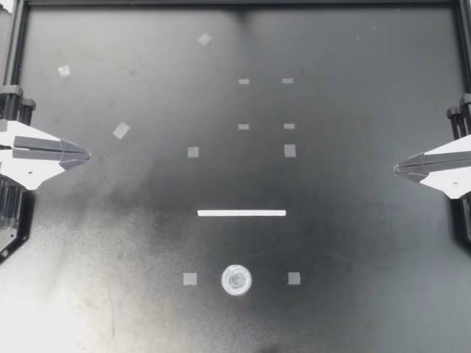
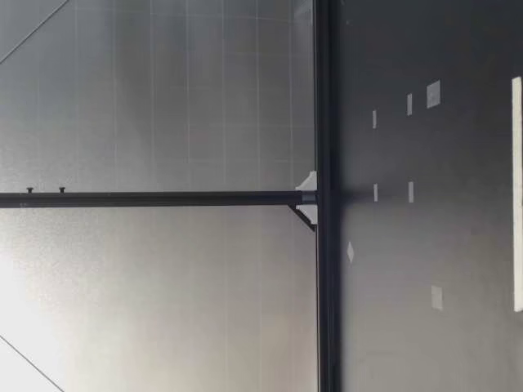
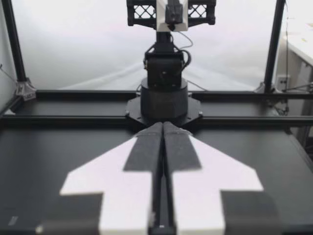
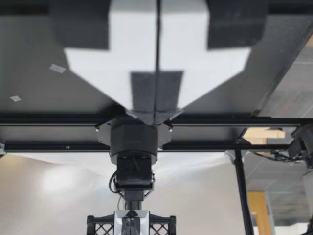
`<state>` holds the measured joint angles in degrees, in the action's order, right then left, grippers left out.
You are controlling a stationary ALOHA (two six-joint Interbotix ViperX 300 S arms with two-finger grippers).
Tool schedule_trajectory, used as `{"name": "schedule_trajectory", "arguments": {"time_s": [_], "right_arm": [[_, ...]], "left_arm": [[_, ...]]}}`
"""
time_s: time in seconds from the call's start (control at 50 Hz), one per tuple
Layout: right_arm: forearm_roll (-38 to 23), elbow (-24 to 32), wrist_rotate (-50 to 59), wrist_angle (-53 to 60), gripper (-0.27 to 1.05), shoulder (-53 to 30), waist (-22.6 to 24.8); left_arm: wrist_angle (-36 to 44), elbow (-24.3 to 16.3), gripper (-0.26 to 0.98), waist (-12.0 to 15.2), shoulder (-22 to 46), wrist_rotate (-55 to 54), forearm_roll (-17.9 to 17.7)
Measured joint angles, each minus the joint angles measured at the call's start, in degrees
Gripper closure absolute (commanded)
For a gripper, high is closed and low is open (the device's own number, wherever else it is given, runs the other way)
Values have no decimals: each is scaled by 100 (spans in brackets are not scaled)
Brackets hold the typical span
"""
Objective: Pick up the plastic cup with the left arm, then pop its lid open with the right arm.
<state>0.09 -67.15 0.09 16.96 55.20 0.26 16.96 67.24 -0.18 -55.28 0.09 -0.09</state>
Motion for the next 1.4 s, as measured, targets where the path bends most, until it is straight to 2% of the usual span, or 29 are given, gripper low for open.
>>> {"name": "schedule_trajectory", "arguments": {"time_s": [0.06,0.12,0.36,0.48,0.62,0.74,0.84,1.0,1.22,1.32,1.4], "right_arm": [[0,-70,-9,-9,87,26,0],[0,-149,-9,-18,91,44,0],[97,-316,123,-149,91,-158,9],[123,123,360,-967,91,-677,0],[114,817,431,-1652,91,-1564,0],[114,1239,431,-1397,91,-2250,26],[114,1415,431,-1072,91,-2707,167],[123,1503,466,-703,91,-3164,264],[123,1521,896,-527,91,-3568,281],[114,1529,1055,-439,90,-3779,290],[114,1529,1099,-343,90,-3946,290]], "left_arm": [[26,211,80,-18,-62,70,0],[44,422,82,-44,-105,44,0],[475,545,81,-53,-114,53,0],[729,492,81,-62,53,18,-9],[791,343,81,-62,694,-53,0],[835,167,81,-79,1397,-185,-9],[844,-9,81,-202,2021,-211,-9],[1011,-202,81,-466,2865,-202,-9],[1406,-325,81,-650,3595,-290,-9],[1450,-387,76,-703,3823,-413,-9],[1459,-439,68,-756,4034,-483,-9]]}}
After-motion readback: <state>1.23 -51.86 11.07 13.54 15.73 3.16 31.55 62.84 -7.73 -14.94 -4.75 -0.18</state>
